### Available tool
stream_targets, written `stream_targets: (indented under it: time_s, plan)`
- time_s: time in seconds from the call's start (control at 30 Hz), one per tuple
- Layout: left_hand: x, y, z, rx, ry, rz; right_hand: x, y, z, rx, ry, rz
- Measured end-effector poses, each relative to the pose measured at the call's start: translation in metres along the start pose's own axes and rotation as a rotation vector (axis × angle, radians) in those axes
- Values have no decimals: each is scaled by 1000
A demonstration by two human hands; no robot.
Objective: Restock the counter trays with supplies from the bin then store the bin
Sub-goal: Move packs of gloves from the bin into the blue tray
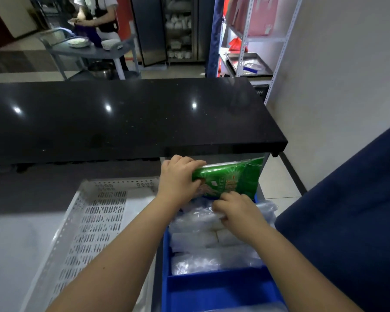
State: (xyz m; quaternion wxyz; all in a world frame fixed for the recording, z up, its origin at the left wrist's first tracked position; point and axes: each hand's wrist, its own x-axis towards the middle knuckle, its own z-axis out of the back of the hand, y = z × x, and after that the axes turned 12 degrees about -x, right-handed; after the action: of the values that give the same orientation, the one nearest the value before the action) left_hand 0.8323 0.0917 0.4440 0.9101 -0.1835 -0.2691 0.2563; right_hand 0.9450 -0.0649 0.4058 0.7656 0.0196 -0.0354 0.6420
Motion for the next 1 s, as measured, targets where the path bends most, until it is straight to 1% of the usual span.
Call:
stream_targets:
  time_s: [0.2, 0.27, 0.37, 0.53, 0.63, 0.73, 0.83, 0.87, 0.93, 1.0]
  plan:
    - [-1, 4, -30, 58, 234, 104, -22, -5, 9, 1, -2, -93]
    - [-5, 10, -42, 40, 260, 150, -23, -7, 9, -5, -2, -105]
    - [-5, 19, -51, 22, 222, 184, -22, -10, 9, -8, -12, -112]
    - [3, 32, -52, 134, 167, 108, -12, -10, 6, 5, -50, -130]
    - [4, 36, -48, 143, 150, 88, -5, -9, 3, -4, -48, -119]
    - [1, 33, -35, 70, 116, 66, 5, -10, -1, -28, -48, -113]
    - [-14, 32, -21, -85, -26, 1, 24, -8, -8, -19, -82, -95]
    - [-21, 32, -20, -128, -31, -35, 31, -7, -11, -17, -85, -77]
    - [-38, 32, -23, -165, 89, -61, 43, -3, -22, 3, -79, -35]
    - [-51, 34, -32, -118, 228, -19, 49, 1, -33, 13, -29, 9]
